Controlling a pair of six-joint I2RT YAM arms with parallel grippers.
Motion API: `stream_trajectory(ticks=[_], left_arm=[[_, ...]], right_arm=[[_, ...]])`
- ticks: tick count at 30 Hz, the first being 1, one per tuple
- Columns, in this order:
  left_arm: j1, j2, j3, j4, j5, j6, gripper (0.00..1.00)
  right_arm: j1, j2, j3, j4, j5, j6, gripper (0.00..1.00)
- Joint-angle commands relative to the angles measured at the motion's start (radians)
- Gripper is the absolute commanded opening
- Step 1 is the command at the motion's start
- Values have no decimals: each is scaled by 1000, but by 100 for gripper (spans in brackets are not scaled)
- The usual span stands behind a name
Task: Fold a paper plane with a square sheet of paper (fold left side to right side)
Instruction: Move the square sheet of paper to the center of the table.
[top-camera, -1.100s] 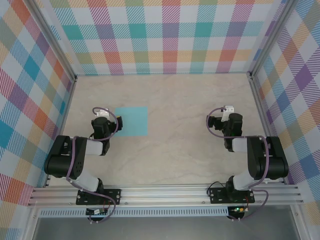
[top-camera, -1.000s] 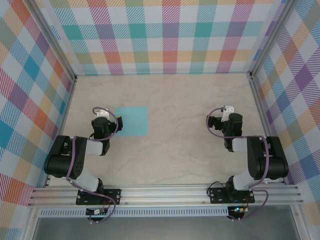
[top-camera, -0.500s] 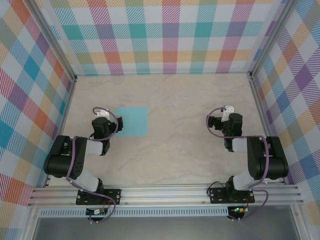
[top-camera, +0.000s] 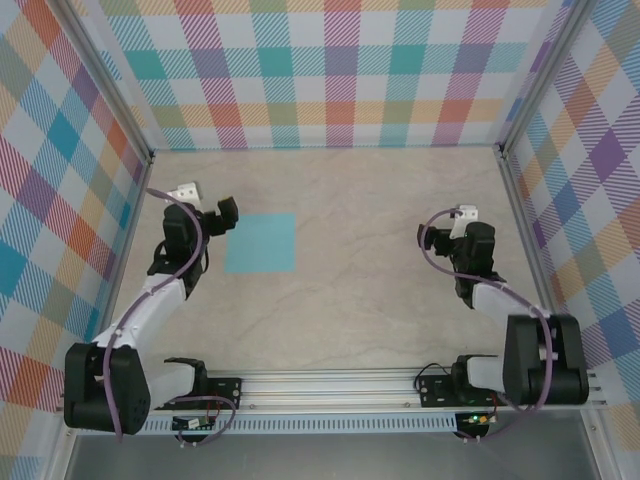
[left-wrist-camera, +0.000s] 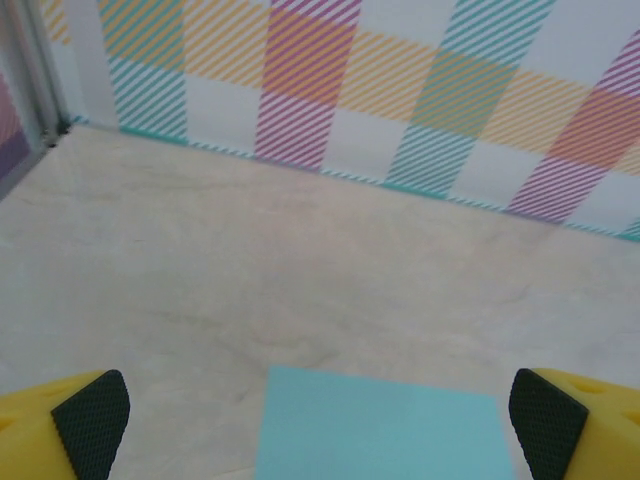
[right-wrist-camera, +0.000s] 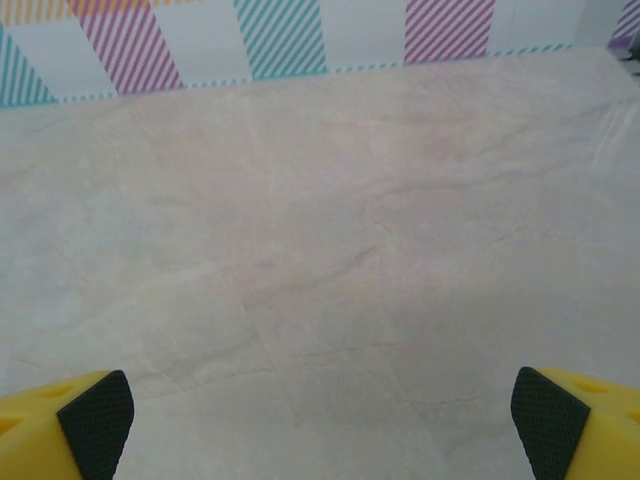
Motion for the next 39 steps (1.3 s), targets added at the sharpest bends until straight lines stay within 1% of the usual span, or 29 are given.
stream_trajectory(ticks=[1,3,5,6,8,10,14,17,20,22,28,33,36,39], left_arm=[[-2,46,54,-306,176,-110,100],[-24,92,85,-347,230,-126,99],[-66,156,126,-390,237,-125,98],[-88,186,151,-411,231,-116,98],[-141,278,219,-461,177,-90,97],[-178,365,302,-545,124,-74,97],[-227,530,443,-597,76,-64,96],[-253,663,552,-668,30,-59,95],[-261,768,620,-689,-5,-70,94],[-261,810,648,-700,-25,-82,93],[-260,853,661,-712,-3,-117,91],[-272,851,608,-732,-6,-176,85],[-304,844,569,-740,-21,-194,84],[-340,838,532,-734,6,-225,83]], right_arm=[[-3,-131,53,-252,-5,105,100],[2,-223,63,-367,-21,174,100],[15,-311,70,-478,-32,245,100],[23,-348,71,-518,-34,273,100],[45,-417,72,-600,-37,322,100],[60,-463,71,-655,-45,349,100],[81,-496,91,-752,-66,345,100],[91,-513,99,-792,-63,340,100],[94,-535,97,-808,-61,339,100],[95,-542,100,-821,-57,336,100],[98,-544,107,-832,-56,331,100],[97,-542,110,-841,-45,331,100],[97,-544,110,-843,-40,329,100],[97,-541,114,-843,-45,331,100]])
